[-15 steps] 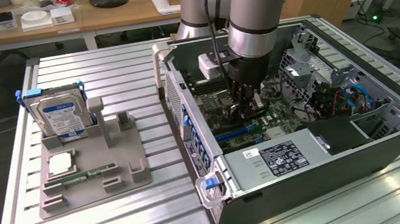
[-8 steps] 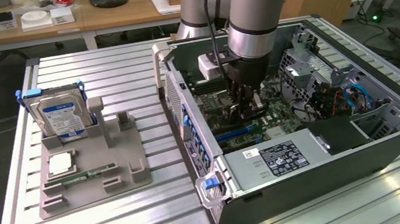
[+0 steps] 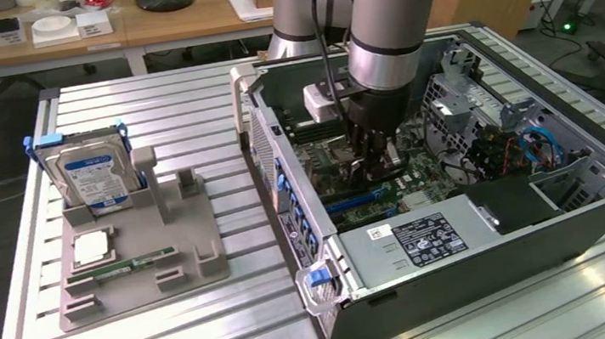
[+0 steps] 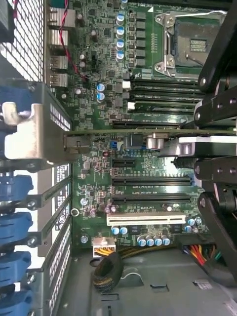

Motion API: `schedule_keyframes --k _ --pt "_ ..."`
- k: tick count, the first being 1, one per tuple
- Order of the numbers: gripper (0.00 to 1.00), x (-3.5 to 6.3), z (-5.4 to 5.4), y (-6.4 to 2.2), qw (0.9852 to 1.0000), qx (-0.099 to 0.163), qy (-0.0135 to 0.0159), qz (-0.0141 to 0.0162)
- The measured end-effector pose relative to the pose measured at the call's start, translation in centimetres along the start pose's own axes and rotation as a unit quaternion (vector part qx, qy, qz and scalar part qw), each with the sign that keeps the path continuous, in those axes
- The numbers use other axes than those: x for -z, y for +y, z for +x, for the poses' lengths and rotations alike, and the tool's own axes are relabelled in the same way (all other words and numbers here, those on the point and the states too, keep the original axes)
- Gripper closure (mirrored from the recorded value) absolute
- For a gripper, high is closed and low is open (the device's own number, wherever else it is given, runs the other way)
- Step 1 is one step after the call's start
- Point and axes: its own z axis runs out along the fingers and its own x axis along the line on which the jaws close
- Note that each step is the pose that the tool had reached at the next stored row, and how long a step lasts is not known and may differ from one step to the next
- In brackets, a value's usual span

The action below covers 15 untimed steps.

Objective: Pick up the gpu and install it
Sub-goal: 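Insert the gpu into the slot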

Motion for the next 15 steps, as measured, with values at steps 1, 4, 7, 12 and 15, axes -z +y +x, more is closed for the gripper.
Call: schedule_keyframes --k 1,4,7,12,15 --pt "0.71 -0.10 0.01 0.00 1.0000 0.000 0.0000 0.0000" --pt "0.71 -0.26 0.02 0.24 1.0000 0.000 0.0001 -0.0001" --pt "0.71 -0.35 0.02 0.50 1.0000 0.000 0.0000 0.0000" --pt "0.71 -0.64 0.01 0.60 1.0000 0.000 -0.0001 0.0000" --pt "0.71 -1.02 0.01 0.65 1.0000 0.000 -0.0001 0.0000"
